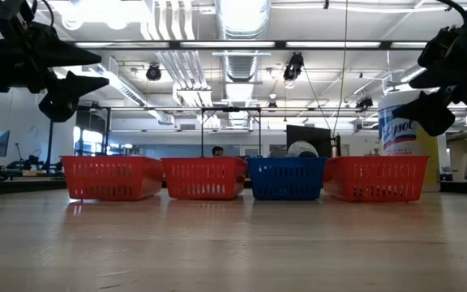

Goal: Pick & Place Travel size toiletries

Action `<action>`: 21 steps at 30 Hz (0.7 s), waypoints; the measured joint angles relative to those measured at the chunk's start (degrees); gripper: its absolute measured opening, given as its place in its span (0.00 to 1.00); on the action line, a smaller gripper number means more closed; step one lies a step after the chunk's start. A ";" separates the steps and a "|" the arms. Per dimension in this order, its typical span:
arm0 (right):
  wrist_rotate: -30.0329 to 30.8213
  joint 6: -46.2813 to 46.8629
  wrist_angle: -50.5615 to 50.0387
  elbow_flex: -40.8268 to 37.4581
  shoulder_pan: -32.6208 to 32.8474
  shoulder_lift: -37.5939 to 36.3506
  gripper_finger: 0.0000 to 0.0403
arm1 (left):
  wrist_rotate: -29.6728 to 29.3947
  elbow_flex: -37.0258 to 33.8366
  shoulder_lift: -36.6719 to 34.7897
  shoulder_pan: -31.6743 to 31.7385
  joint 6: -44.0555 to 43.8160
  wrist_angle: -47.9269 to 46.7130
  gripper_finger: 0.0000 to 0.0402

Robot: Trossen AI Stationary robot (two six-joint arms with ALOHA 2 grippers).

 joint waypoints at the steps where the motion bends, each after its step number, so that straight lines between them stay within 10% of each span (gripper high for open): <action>1: 0.00 0.00 0.00 0.00 0.00 -0.01 0.69 | 0.02 0.00 0.00 0.01 0.00 0.00 0.51; 21: 0.01 0.00 0.02 0.00 0.00 0.01 0.58 | 0.01 0.00 0.00 0.01 0.00 0.00 0.51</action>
